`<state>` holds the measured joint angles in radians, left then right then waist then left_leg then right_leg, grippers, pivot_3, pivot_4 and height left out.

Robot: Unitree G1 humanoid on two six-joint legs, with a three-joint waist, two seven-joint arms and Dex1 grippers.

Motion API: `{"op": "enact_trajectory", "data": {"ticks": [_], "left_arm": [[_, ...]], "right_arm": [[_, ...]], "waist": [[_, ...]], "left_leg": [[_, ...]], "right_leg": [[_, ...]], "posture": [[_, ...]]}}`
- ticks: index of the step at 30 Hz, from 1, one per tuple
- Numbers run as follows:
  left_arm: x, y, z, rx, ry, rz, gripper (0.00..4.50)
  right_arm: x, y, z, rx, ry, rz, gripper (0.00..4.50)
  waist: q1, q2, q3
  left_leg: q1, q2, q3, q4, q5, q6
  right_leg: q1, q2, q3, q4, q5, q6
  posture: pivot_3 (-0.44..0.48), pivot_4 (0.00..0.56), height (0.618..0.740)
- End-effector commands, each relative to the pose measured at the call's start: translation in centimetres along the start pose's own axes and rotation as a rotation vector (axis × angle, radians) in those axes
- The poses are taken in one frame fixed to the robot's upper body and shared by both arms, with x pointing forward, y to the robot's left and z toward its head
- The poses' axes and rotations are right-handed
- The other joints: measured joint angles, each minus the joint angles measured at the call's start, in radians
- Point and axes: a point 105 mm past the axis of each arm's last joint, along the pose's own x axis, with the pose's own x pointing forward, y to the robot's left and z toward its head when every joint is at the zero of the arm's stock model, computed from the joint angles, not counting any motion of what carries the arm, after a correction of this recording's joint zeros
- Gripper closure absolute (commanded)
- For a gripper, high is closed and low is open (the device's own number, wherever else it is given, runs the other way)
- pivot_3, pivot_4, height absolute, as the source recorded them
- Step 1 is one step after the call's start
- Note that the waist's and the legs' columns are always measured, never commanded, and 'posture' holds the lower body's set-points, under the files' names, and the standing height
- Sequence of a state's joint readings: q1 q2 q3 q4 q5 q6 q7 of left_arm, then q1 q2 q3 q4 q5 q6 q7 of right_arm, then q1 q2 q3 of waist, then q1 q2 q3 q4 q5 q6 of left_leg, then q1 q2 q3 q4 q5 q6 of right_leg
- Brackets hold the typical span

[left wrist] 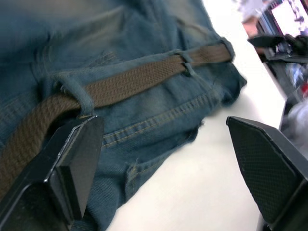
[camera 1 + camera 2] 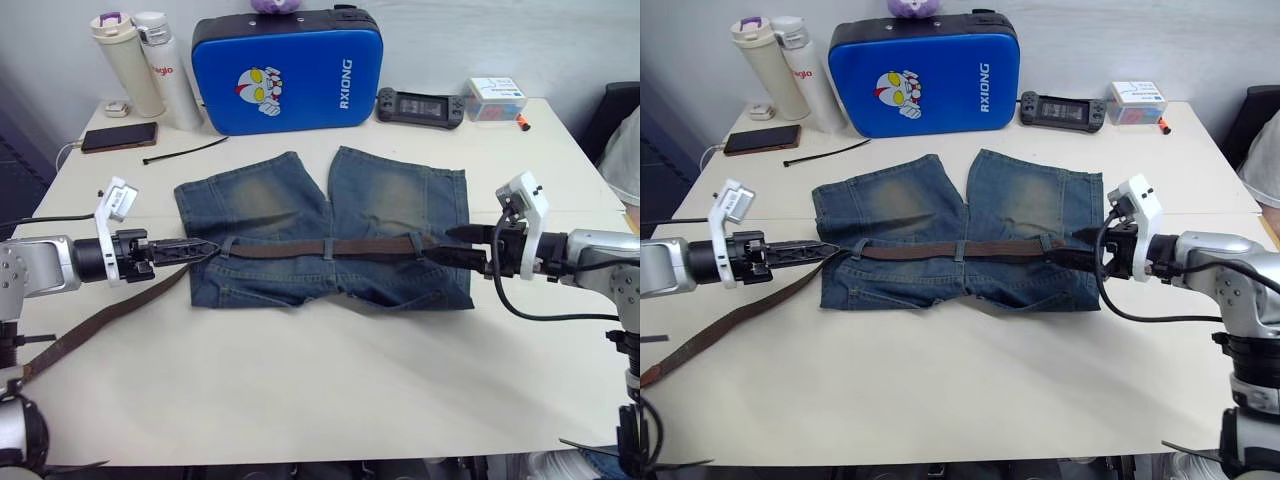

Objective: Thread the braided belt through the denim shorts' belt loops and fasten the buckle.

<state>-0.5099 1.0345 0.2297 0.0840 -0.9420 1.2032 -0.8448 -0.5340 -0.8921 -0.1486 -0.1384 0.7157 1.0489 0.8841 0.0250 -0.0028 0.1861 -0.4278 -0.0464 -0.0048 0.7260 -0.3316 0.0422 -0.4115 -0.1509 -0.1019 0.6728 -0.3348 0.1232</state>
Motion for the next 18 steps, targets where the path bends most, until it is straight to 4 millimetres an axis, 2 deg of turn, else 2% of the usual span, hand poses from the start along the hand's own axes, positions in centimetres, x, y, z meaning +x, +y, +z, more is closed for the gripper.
{"op": "enact_trajectory", "data": {"ticks": [1,7,12,14,18], "left_arm": [[1.1,2.5,0.0,-0.206,0.017,0.169,0.03],[3.6,2.4,1.8,-0.23,-0.002,0.159,0.03],[4.2,1.7,3.4,-0.227,-0.028,0.122,0.03],[4.4,2.2,3.4,-0.22,-0.024,0.15,0.03],[5.4,4.5,2.1,-0.235,0.027,0.254,0.03]], "right_arm": [[-0.4,-1.3,1.1,0.129,-0.051,-0.102,0.0],[-0.5,-0.9,0.7,0.18,-0.039,-0.106,0.0],[-1.0,-1.2,0.6,0.208,-0.055,-0.144,0.0],[-1.1,-1.2,0.4,0.215,-0.059,-0.152,0.0],[-0.9,-1.1,0.3,0.223,-0.07,-0.158,0.0]], "waist": [[-0.002,0.0,0.0],[-0.001,-0.001,0.0],[-0.001,-0.001,0.0],[-0.002,-0.001,0.0],[-0.002,-0.001,0.0]], "left_leg": [[0.001,0.0,0.0,0.0,0.001,0.0],[0.002,-0.001,0.003,-0.001,0.001,0.0],[0.002,-0.002,0.003,0.0,0.001,0.0],[0.002,-0.002,0.003,0.0,0.001,0.0],[0.002,-0.002,0.004,-0.001,0.001,0.0]], "right_leg": [[0.001,0.001,0.0,0.002,0.0,0.0],[-0.002,0.001,0.001,0.005,0.0,0.0],[-0.002,0.001,0.001,0.004,0.0,0.0],[-0.002,0.001,0.001,0.005,0.0,0.0],[-0.002,0.001,0.0,0.005,0.0,0.0]], "posture": [[0.0,0.15,0.664],[0.0,0.15,0.664],[0.0,0.15,0.664],[0.0,0.15,0.664],[0.0,0.15,0.664]]}}
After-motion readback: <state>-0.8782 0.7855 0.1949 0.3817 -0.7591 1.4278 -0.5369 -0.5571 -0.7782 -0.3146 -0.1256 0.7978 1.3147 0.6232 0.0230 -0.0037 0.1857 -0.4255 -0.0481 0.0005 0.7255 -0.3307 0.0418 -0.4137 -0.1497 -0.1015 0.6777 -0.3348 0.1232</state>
